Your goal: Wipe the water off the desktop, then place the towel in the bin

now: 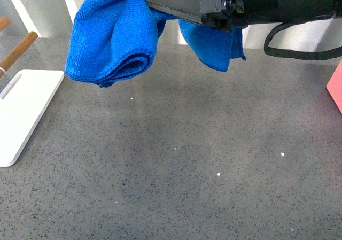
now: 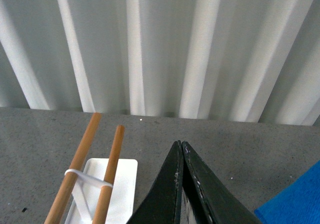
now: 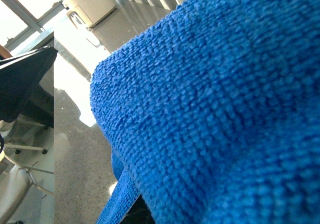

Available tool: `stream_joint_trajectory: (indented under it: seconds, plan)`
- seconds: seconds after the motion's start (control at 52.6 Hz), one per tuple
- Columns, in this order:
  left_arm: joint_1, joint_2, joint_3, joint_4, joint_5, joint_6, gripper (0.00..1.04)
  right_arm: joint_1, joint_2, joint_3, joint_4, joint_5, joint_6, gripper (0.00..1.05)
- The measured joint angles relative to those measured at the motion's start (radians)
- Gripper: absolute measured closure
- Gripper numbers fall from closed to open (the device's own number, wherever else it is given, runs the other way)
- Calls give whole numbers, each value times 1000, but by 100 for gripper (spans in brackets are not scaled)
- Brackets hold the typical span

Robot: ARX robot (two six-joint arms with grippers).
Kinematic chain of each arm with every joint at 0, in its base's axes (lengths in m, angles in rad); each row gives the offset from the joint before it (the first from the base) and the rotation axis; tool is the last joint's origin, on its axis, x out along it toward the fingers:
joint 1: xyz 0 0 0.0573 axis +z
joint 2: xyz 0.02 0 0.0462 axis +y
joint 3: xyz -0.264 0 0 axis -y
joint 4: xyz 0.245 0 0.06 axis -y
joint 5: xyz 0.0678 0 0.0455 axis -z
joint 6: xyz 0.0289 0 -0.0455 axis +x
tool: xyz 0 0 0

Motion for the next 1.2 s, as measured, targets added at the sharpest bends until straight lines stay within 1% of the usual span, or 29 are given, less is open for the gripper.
stream_joint_trajectory:
  seconds: [0.076,0.361,0.418,0.551,0.627,0.684,0.76,1.197]
  plan:
    - [24,-62,-52,-10,20,2,101,-1,-9,-2,-2,0,-2,99]
    - [66,-214,-141,-74,67,2,101,-7,-18,-8,-3,-1,-3,99]
    - [106,-248,-156,-95,125,2,101,-8,-18,-11,3,2,-3,99]
    - [142,-319,-182,-139,139,2,101,-8,-18,-19,13,9,-3,99]
    - [146,-372,-200,-174,140,2,101,-6,-18,-24,9,19,-4,99]
    - [146,-376,-225,-138,142,2,101,-3,-18,-26,8,20,-4,99]
    - [146,-396,-238,-152,143,3,101,0,-20,-29,8,23,-4,99]
    - [146,-715,-240,-444,144,3,101,2,-47,-46,-14,45,-24,99]
